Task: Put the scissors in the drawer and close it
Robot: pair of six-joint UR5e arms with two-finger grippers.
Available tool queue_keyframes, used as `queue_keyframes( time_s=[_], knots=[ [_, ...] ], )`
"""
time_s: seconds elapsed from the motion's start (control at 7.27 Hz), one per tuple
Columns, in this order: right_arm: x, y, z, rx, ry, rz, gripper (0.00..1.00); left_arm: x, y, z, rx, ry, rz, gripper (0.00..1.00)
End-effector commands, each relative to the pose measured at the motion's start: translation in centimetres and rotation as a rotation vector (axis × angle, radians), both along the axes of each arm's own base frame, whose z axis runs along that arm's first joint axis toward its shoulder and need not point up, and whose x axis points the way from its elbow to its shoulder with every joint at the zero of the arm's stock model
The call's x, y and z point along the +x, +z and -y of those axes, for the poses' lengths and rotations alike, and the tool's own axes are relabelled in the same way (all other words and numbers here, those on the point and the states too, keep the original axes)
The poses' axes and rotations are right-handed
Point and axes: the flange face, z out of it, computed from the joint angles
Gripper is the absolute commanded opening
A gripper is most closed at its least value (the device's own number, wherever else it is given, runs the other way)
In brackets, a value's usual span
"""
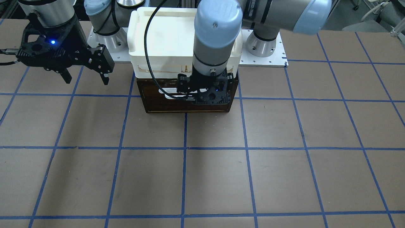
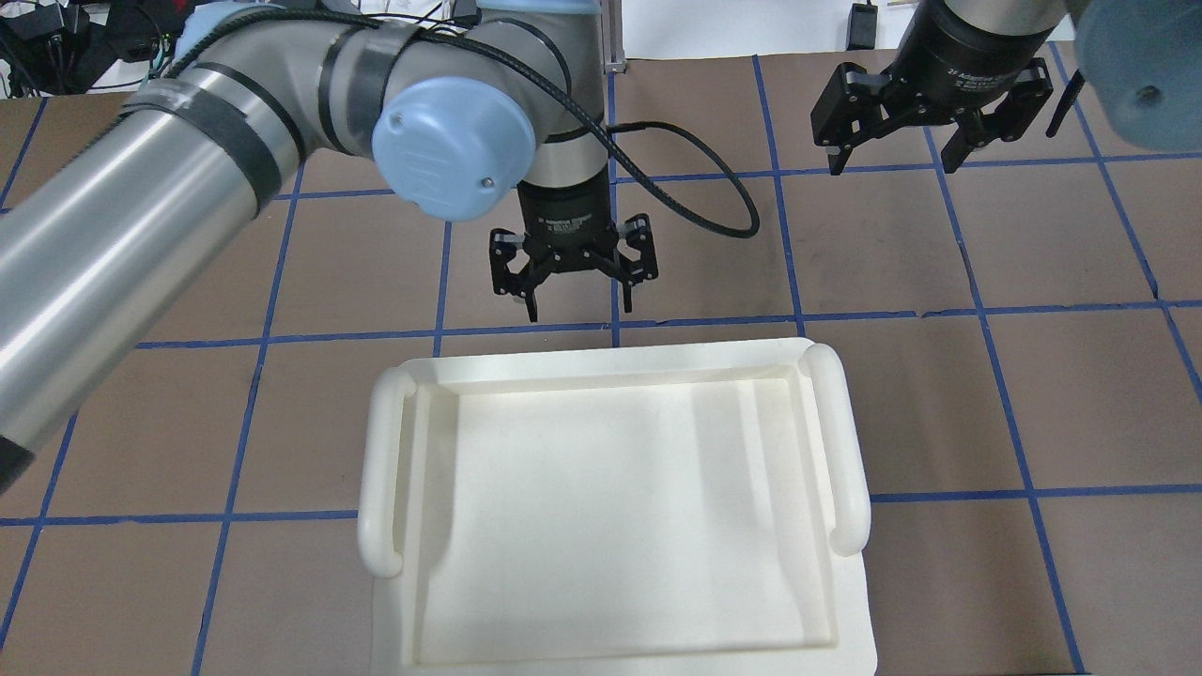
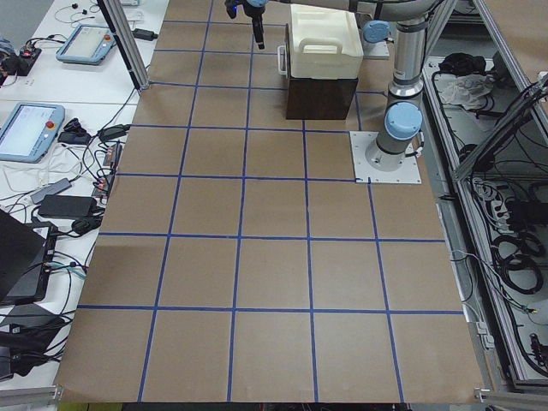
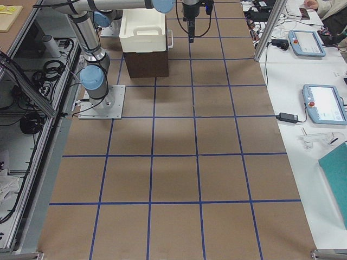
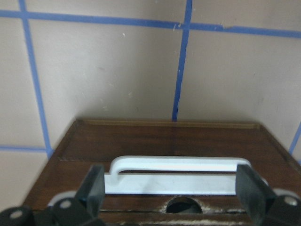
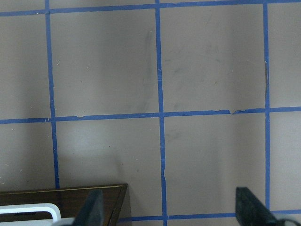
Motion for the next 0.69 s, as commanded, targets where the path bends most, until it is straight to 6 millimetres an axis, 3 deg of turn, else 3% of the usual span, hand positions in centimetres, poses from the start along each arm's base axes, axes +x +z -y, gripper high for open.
queue_keyframes(
  time_s=[0.0, 0.14, 0.28, 0.41, 0.55],
  knots=[
    [0.0, 0.0, 0.0, 0.003, 0.0, -0.001, 1.0, 7.1, 5.5, -1.4, -0.066, -0.029, 0.032, 0.99],
    [-0.1, 0.0, 0.0, 0.003, -0.002, -0.001, 1.0, 10.2, 6.8, -3.3, -0.078, -0.067, 0.025, 0.98],
    [0.0, 0.0, 0.0, 0.003, 0.0, -0.001, 1.0, 11.8, 6.5, -4.1, -0.118, -0.052, 0.022, 0.98],
    [0.0, 0.0, 0.0, 0.003, 0.0, -0.001, 1.0, 13.1, 6.4, -3.0, -0.233, -0.044, 0.031, 1.0],
    [-0.1, 0.0, 0.0, 0.003, -0.002, -0.001, 1.0, 13.2, 6.3, -2.9, -0.229, -0.035, 0.032, 1.0]
  ],
)
